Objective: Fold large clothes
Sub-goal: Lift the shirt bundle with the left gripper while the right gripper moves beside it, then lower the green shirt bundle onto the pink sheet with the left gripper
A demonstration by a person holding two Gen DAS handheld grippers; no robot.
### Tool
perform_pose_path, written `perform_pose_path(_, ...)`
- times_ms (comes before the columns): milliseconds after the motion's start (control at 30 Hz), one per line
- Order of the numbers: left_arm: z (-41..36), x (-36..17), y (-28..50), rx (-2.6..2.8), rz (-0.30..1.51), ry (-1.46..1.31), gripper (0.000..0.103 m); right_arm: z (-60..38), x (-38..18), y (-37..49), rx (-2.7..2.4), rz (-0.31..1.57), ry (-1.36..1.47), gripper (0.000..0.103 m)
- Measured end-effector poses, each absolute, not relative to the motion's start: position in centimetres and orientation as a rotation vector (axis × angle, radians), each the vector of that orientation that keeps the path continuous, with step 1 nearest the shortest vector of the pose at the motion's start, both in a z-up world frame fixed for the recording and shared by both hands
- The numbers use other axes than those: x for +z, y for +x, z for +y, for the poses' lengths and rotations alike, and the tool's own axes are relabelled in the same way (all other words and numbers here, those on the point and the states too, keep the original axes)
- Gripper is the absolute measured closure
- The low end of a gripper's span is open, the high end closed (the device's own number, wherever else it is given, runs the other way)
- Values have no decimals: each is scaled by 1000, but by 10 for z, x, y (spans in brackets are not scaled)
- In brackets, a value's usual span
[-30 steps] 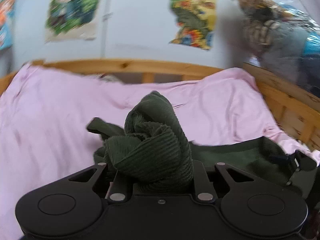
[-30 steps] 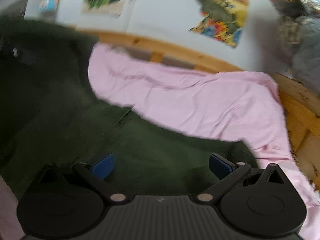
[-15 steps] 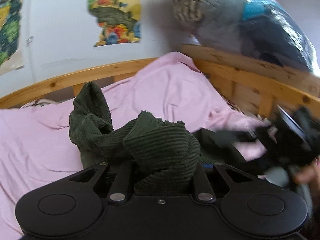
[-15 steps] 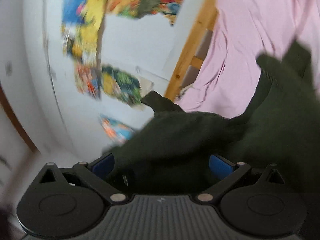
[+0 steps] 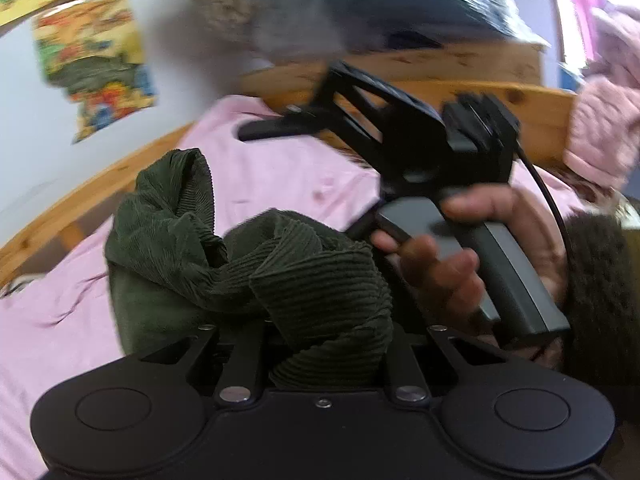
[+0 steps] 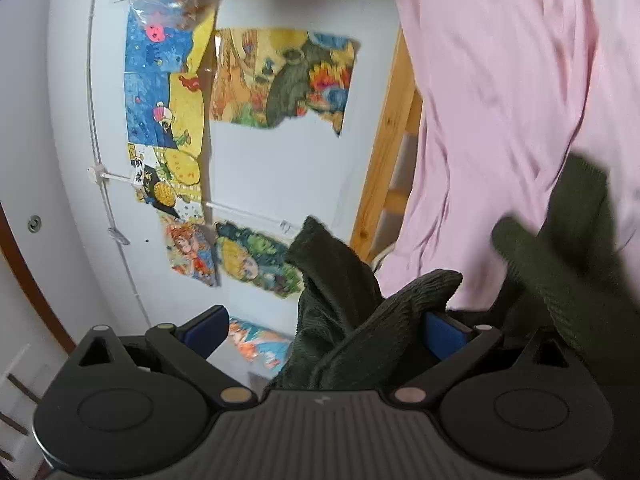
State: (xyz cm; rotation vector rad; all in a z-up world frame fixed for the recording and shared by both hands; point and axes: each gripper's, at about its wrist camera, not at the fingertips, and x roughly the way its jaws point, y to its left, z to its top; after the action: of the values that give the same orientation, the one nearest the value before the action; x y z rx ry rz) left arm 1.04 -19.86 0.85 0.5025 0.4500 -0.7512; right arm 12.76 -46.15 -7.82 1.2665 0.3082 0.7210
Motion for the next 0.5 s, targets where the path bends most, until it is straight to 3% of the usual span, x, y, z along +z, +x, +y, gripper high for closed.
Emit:
perform_pose_path(333,-237,-38,34,-891,610,464,82,-487,-81,110,486,383,1074,0)
perform_pose_path(500,-232,-38,32,-902,608,450,67,-475,-82,116,426,425,982,14)
